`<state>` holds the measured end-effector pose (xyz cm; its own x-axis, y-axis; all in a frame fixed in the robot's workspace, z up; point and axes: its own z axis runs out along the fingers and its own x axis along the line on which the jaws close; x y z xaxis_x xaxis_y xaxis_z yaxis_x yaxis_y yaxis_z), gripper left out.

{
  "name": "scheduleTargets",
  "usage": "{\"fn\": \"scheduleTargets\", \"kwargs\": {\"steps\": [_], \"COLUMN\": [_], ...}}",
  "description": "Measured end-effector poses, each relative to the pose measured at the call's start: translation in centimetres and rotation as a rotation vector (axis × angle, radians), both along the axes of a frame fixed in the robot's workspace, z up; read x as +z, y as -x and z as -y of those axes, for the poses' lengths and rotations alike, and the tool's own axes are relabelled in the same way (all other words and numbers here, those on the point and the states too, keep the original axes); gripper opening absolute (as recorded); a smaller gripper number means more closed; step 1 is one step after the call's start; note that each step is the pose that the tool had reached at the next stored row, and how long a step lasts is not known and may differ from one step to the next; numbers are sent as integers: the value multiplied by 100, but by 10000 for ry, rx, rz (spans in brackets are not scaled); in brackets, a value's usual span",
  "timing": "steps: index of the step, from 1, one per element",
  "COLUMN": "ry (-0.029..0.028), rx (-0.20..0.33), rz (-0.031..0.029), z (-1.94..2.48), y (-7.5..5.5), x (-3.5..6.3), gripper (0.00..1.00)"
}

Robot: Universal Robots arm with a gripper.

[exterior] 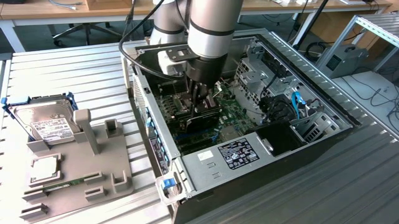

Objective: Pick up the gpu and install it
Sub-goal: 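Insert the gpu into the slot, then press down on the gpu until it lock into place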

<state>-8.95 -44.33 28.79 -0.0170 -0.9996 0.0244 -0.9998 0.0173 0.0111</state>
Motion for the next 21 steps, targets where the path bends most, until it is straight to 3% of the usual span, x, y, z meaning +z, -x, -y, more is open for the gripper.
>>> {"fn": "scheduleTargets", "kwargs": {"steps": [1,4,7,18,21], "ry": [1,1,-1,1,1], "rx": [1,6,11,11,12], "rz": [-59,-236,-327,-352,-352], "z": [0,0,0,0,0], "y": [-40,-157,-226,-245,-82], "x": [0,0,0,0,-19], "gripper": [14,11,11,11,11]}}
